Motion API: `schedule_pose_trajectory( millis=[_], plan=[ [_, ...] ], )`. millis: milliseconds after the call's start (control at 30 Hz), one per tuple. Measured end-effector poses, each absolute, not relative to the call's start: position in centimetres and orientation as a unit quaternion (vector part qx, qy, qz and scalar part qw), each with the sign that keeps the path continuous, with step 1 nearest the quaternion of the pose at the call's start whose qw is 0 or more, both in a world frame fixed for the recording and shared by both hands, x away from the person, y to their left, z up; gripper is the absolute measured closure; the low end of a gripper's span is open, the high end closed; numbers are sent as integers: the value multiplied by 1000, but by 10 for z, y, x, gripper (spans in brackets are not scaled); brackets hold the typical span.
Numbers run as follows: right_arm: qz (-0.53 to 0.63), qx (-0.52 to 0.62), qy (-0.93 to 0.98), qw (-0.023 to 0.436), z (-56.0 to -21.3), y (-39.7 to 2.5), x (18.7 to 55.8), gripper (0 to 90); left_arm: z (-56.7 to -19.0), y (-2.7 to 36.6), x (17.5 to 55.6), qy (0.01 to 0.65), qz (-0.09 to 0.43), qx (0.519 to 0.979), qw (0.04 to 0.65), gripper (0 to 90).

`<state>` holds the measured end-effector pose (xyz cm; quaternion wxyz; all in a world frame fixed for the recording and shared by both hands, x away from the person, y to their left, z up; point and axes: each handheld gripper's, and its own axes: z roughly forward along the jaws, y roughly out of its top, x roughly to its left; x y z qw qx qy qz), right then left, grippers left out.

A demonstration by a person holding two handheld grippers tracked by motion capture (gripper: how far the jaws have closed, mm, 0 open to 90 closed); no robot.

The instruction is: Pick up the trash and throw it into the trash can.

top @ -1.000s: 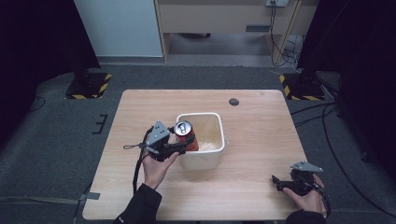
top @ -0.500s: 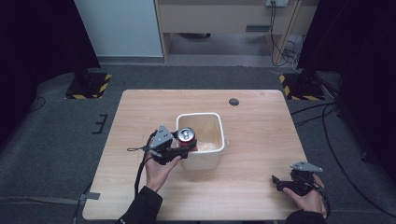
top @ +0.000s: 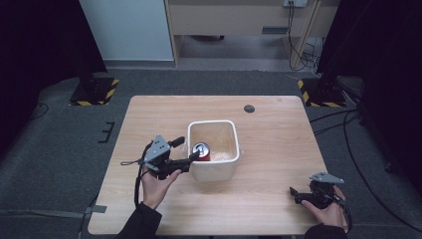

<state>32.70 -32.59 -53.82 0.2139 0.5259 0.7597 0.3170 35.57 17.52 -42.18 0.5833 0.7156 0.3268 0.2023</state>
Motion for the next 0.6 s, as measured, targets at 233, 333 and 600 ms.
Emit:
schedule_pose_trajectory(
  millis=[233,333,600],
  plan=[
    [317,525,760,214,-538,-326,327,15,-426,198,339,338,207,717,573,215],
    [317,525,760,214,-538,-326,327,16,-431,208,330,340,208,721,566,208],
    [317,525,760,214,-538,-326,327,16,-453,232,317,365,205,728,543,196]
  ],
)
